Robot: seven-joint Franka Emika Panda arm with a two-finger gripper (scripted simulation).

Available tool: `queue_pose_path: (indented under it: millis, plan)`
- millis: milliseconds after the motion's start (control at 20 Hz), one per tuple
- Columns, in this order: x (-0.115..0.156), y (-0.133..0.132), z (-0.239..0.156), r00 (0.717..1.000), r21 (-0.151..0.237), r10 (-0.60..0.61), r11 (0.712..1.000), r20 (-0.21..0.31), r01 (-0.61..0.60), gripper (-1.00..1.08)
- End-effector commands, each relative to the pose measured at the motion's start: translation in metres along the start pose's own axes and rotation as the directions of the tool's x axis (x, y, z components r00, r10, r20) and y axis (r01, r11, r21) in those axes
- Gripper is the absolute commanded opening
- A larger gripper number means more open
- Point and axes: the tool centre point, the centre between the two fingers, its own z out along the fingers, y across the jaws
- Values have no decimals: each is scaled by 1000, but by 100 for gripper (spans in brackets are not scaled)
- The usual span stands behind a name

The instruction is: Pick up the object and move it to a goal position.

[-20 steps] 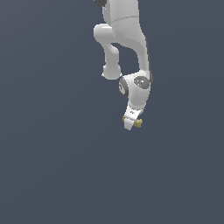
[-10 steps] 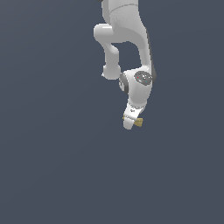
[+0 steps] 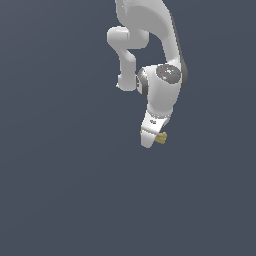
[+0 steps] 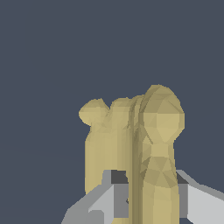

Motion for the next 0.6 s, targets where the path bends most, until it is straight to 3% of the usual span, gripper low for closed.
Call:
queue_pose_path:
  millis: [0,550]
  plan:
    - [3,9,-17,1000,2,0,1000,0,0,-100]
    - [8,31,-51,1000,1,2,1000,2,-2,-100]
